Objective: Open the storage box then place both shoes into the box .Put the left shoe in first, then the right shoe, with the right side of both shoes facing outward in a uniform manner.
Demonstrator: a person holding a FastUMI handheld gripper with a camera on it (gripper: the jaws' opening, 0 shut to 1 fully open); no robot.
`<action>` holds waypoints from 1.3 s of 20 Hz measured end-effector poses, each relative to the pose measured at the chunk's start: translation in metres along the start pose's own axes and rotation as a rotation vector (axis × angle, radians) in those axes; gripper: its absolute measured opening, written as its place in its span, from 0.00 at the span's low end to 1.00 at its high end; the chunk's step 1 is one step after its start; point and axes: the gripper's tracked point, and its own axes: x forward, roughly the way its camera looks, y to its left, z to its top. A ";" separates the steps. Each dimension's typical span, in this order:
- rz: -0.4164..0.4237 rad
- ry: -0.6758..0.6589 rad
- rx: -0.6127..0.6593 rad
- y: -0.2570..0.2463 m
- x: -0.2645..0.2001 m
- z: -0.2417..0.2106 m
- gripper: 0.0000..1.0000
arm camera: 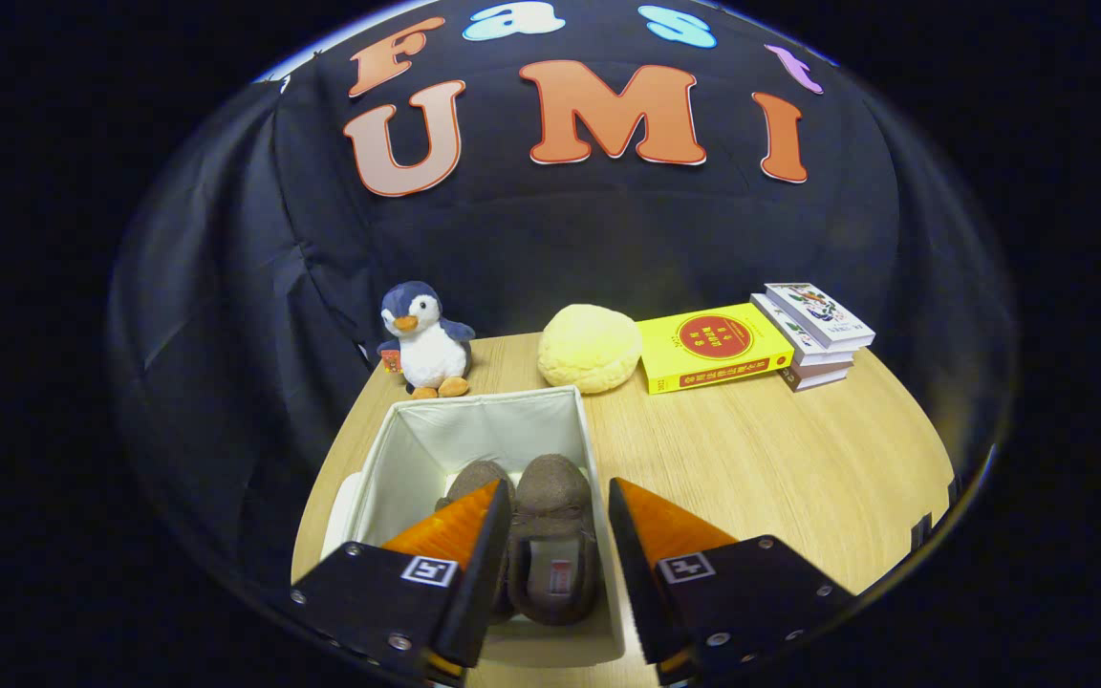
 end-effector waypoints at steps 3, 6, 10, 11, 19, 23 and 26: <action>-0.016 -0.032 -0.017 -0.008 -0.016 0.016 0.90; -0.042 -0.096 -0.061 -0.018 -0.036 0.043 0.98; -0.034 -0.203 -0.087 -0.018 -0.074 0.086 0.98; -0.038 -0.235 -0.098 -0.020 -0.084 0.097 0.98; -0.033 -0.451 -0.085 -0.039 -0.168 0.159 0.98; -0.018 -0.525 -0.037 -0.053 -0.196 0.167 0.98; -0.025 -0.567 -0.039 -0.070 -0.209 0.172 0.98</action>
